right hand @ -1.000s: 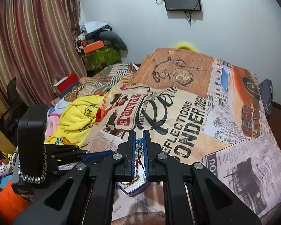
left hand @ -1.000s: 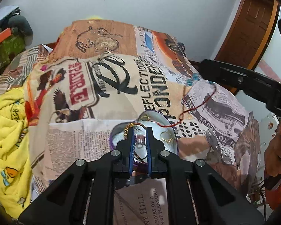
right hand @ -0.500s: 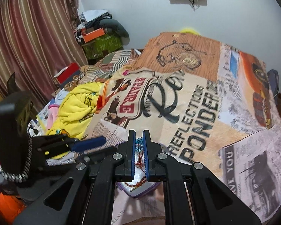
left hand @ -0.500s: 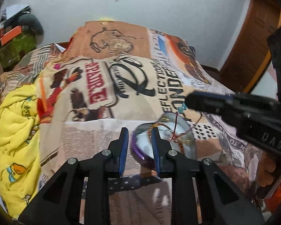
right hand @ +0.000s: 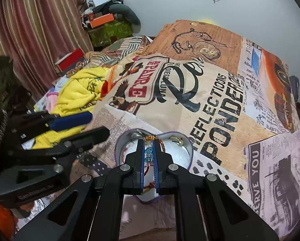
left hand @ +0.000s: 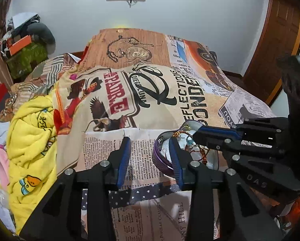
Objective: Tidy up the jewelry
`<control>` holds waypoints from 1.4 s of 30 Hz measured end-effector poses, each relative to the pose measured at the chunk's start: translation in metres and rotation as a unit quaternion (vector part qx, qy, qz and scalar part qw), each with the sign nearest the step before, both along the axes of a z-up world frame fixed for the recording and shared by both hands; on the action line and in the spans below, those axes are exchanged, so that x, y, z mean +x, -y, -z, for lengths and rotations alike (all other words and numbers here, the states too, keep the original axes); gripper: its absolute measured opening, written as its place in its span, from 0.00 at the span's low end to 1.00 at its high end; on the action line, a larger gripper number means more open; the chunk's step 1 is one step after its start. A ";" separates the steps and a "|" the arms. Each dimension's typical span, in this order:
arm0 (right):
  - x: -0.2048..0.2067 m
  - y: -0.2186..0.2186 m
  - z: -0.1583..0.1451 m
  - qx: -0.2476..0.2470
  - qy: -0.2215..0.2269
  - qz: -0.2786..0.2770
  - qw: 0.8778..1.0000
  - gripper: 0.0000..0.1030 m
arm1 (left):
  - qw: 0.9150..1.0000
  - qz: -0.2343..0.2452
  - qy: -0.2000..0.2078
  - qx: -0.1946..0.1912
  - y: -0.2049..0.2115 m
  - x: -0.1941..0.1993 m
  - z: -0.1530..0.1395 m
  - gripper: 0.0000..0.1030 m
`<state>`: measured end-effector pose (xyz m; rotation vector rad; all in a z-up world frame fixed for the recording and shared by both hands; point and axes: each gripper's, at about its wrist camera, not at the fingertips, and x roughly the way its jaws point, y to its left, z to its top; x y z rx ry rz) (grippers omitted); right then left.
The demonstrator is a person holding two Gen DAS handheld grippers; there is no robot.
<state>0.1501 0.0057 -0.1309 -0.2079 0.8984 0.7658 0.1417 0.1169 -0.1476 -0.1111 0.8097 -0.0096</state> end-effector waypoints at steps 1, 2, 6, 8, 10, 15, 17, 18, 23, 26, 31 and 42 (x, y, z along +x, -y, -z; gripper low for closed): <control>-0.001 0.000 0.000 -0.006 0.001 0.001 1.000 0.07 | 1.000 -0.002 0.003 0.000 0.000 -0.001 -0.002 0.42; -0.002 0.001 0.000 -0.012 0.002 0.001 1.000 0.08 | 1.000 -0.004 0.005 -0.001 -0.001 -0.002 -0.003 0.43; -0.004 0.007 -0.003 -0.021 0.004 0.010 1.000 0.33 | 1.000 -0.016 0.011 -0.004 -0.003 -0.006 -0.012 0.44; -0.008 0.013 -0.008 -0.017 0.013 0.018 1.000 0.41 | 1.000 -0.021 0.016 -0.003 -0.004 -0.009 -0.017 0.44; -0.012 0.018 -0.015 -0.016 0.026 0.025 0.999 0.42 | 0.999 -0.024 0.023 -0.002 -0.004 -0.012 -0.024 0.44; -0.023 0.033 -0.039 -0.001 0.051 0.039 0.998 0.42 | 0.998 -0.030 0.051 0.000 0.000 -0.027 -0.047 0.44; -0.029 0.040 -0.052 0.008 0.065 0.045 0.997 0.42 | 0.997 -0.031 0.070 -0.001 0.004 -0.036 -0.061 0.44; -0.033 0.043 -0.058 0.013 0.072 0.048 0.996 0.42 | 0.997 -0.031 0.077 -0.001 0.005 -0.039 -0.066 0.44; -0.056 0.062 -0.100 0.046 0.121 0.068 0.989 0.42 | 0.991 -0.030 0.131 0.000 0.016 -0.065 -0.104 0.44; -0.076 0.076 -0.129 0.075 0.158 0.083 0.981 0.42 | 0.985 -0.027 0.172 -0.001 0.023 -0.087 -0.132 0.44; -0.116 0.101 -0.178 0.140 0.227 0.107 0.958 0.42 | 0.968 -0.024 0.250 0.004 0.040 -0.130 -0.175 0.48; -0.181 0.111 -0.210 0.190 0.323 0.147 0.916 0.88 | 0.938 -0.047 0.341 0.041 0.069 -0.200 -0.205 0.94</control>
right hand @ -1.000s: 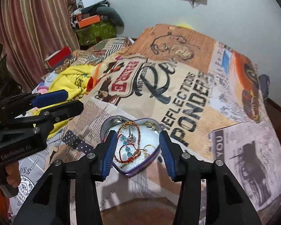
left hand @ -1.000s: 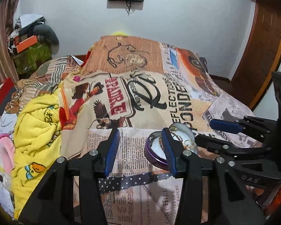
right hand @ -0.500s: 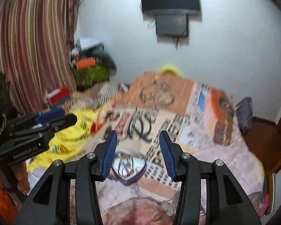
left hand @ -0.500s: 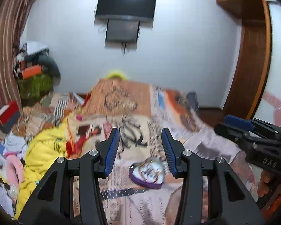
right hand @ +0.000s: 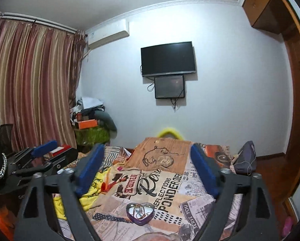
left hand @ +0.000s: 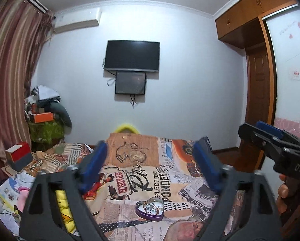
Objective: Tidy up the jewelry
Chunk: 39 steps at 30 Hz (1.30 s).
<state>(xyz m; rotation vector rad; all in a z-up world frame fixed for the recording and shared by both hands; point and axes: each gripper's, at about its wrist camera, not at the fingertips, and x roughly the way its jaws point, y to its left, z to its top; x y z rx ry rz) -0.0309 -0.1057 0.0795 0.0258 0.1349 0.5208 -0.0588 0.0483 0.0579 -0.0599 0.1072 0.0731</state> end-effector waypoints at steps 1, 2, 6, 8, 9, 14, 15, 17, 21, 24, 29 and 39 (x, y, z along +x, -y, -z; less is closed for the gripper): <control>-0.001 -0.001 0.001 0.001 0.000 0.006 1.000 0.93 | 1.000 -0.006 0.004 -0.001 0.000 -0.004 0.000 0.96; -0.001 -0.001 0.002 0.001 0.000 0.011 1.000 0.95 | 1.000 -0.010 0.005 -0.002 0.000 -0.007 0.001 0.97; -0.001 -0.003 0.005 0.003 -0.004 0.022 1.000 1.00 | 1.000 -0.018 -0.001 -0.010 -0.001 -0.012 0.004 0.99; -0.002 -0.002 0.006 -0.001 -0.005 0.025 1.000 1.00 | 1.000 -0.021 -0.002 -0.014 -0.003 -0.014 0.005 0.99; -0.003 -0.001 0.007 -0.002 -0.006 0.027 1.000 1.00 | 1.000 -0.021 -0.003 -0.015 -0.003 -0.014 0.005 0.99; -0.010 0.004 0.013 -0.003 -0.014 0.020 1.000 1.00 | 1.000 -0.024 -0.006 -0.016 0.000 -0.017 0.005 0.99; -0.012 0.006 0.014 -0.003 -0.015 0.020 1.000 1.00 | 1.000 -0.024 -0.006 -0.016 0.001 -0.016 0.005 0.99; -0.012 0.007 0.014 -0.004 -0.017 0.019 1.000 1.00 | 1.000 -0.024 -0.007 -0.015 0.001 -0.017 0.006 0.99; -0.014 0.009 0.014 -0.006 -0.017 0.017 1.000 1.00 | 1.000 -0.024 -0.009 -0.012 0.003 -0.016 0.007 0.99; -0.014 0.009 0.016 -0.009 -0.020 0.017 1.000 1.00 | 1.000 -0.023 -0.011 -0.011 0.004 -0.015 0.009 0.99; -0.013 0.011 0.019 -0.008 -0.027 0.018 0.999 1.00 | 1.000 -0.022 -0.016 -0.010 0.003 -0.012 0.010 0.99; -0.015 0.013 0.018 -0.009 -0.032 0.017 0.999 1.00 | 1.000 -0.021 -0.019 -0.012 0.002 -0.010 0.012 0.99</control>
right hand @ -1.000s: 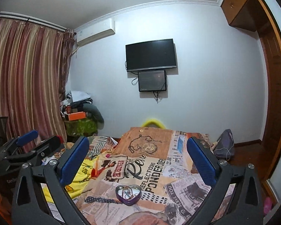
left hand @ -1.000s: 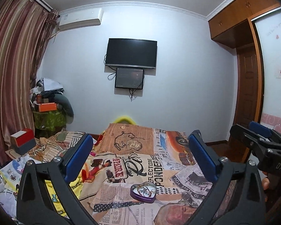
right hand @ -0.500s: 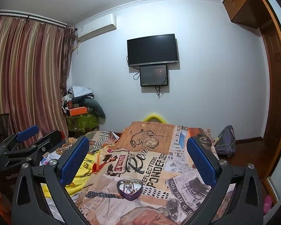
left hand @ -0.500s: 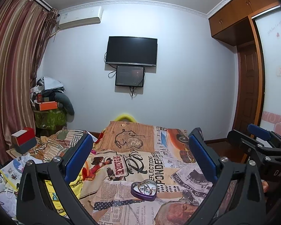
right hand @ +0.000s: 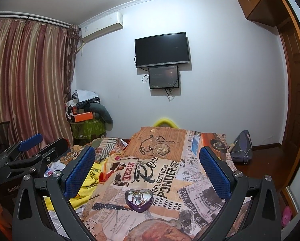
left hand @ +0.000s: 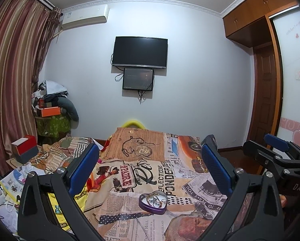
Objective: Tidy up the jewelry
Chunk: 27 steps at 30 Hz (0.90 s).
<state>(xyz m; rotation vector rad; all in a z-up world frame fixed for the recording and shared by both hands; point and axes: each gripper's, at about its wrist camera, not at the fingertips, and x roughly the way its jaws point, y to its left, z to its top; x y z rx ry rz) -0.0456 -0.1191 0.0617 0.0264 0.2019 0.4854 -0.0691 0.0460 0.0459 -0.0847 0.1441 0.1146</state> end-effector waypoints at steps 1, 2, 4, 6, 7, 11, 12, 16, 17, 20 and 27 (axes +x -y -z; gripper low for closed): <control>0.001 -0.001 0.001 0.000 0.000 0.000 1.000 1.00 | 1.000 0.000 0.000 0.000 0.000 0.000 0.000 0.99; 0.001 -0.001 0.001 -0.001 0.000 0.000 1.000 1.00 | 1.000 0.000 -0.001 0.000 0.000 0.001 0.000 0.99; 0.001 -0.001 0.000 0.000 0.000 0.001 1.000 1.00 | 1.000 0.000 -0.002 0.000 0.000 0.001 0.001 0.99; 0.001 0.000 0.000 0.002 -0.002 0.001 1.000 1.00 | 1.000 0.000 -0.002 -0.001 -0.001 0.002 0.001 0.99; 0.002 0.000 0.000 0.002 -0.004 0.001 1.000 1.00 | 1.000 0.000 -0.003 -0.001 -0.001 0.002 0.001 0.99; 0.003 0.000 -0.001 0.002 -0.007 0.003 1.000 1.00 | 1.000 0.002 -0.004 -0.002 -0.001 0.002 0.001 0.99; 0.003 0.000 -0.001 0.002 -0.007 0.002 1.000 1.00 | 1.000 0.002 -0.004 -0.003 -0.002 0.003 0.002 0.99; 0.004 0.000 -0.001 0.002 -0.006 0.004 1.000 1.00 | 1.000 0.003 -0.007 -0.003 -0.002 0.004 0.002 0.99; 0.004 0.001 -0.001 0.002 -0.005 0.004 1.000 1.00 | 1.000 0.004 -0.007 -0.004 -0.003 0.005 0.002 0.99; 0.003 0.001 -0.001 0.001 -0.005 0.004 1.000 1.00 | 1.000 0.006 -0.011 -0.005 -0.003 0.006 0.003 0.99; 0.004 0.003 -0.001 0.002 -0.006 0.006 1.000 1.00 | 1.000 0.014 -0.017 -0.008 -0.004 0.010 0.004 0.99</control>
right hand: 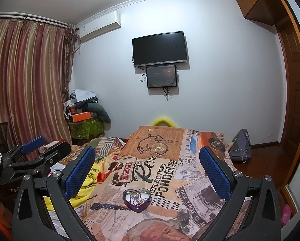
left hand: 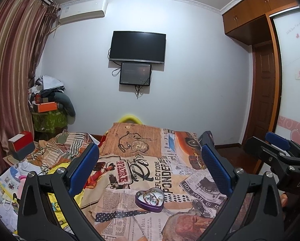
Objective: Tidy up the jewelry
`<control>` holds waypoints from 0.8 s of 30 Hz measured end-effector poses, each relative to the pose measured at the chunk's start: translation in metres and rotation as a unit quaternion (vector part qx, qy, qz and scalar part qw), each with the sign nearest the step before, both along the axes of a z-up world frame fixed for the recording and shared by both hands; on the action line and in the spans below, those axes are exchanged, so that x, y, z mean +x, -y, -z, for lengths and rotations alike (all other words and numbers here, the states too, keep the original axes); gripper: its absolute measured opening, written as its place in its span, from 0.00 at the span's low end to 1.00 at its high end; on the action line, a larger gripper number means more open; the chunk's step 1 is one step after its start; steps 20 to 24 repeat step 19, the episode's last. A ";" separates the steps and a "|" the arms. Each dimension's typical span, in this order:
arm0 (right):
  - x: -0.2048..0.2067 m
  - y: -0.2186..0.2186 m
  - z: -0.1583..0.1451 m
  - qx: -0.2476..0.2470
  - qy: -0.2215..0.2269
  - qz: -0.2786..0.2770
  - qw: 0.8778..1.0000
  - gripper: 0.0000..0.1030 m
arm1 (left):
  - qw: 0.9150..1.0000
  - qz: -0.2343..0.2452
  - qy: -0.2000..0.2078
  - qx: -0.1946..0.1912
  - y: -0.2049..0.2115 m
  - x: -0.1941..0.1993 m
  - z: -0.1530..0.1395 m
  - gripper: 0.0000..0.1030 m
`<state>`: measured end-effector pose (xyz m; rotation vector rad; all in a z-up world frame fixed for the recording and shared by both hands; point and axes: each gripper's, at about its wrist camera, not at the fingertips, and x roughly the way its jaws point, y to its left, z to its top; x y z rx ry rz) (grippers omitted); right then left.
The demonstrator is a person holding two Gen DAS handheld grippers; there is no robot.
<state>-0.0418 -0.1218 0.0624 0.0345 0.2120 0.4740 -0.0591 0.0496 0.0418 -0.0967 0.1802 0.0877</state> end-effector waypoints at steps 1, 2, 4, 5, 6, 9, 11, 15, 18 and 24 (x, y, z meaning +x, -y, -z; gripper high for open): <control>0.001 0.000 0.000 0.000 -0.001 0.000 1.000 1.00 | 1.000 0.000 0.000 0.001 0.000 0.000 0.000 0.99; 0.001 0.000 0.001 0.000 -0.001 0.001 1.000 1.00 | 1.000 0.001 0.000 0.002 0.000 0.000 0.000 0.99; 0.002 0.001 0.001 0.001 -0.002 0.001 1.000 1.00 | 1.000 0.002 0.000 0.003 0.001 0.000 0.000 0.99; 0.002 0.001 0.001 0.001 -0.002 0.001 1.000 1.00 | 1.000 0.004 0.000 0.003 0.001 0.000 0.001 0.99; 0.002 0.002 0.001 0.001 -0.003 0.002 1.000 1.00 | 1.000 0.004 -0.001 0.004 0.002 0.001 0.001 0.99; 0.003 0.001 0.002 0.000 -0.005 0.002 1.000 1.00 | 1.000 0.005 -0.002 0.004 0.001 0.003 0.001 0.99; 0.004 0.001 0.002 0.000 -0.006 0.003 1.000 1.00 | 1.000 0.006 -0.004 0.002 0.001 0.003 0.001 0.99; 0.005 0.001 0.004 -0.001 -0.008 0.004 1.000 1.00 | 1.000 0.007 -0.007 0.002 0.000 0.006 0.003 0.99; 0.007 0.001 0.004 0.001 -0.012 0.005 1.000 1.00 | 1.000 0.007 -0.009 0.000 -0.001 0.008 0.005 0.99; 0.008 0.001 0.004 0.001 -0.013 0.005 1.000 1.00 | 1.000 0.008 -0.011 0.000 -0.002 0.009 0.006 0.99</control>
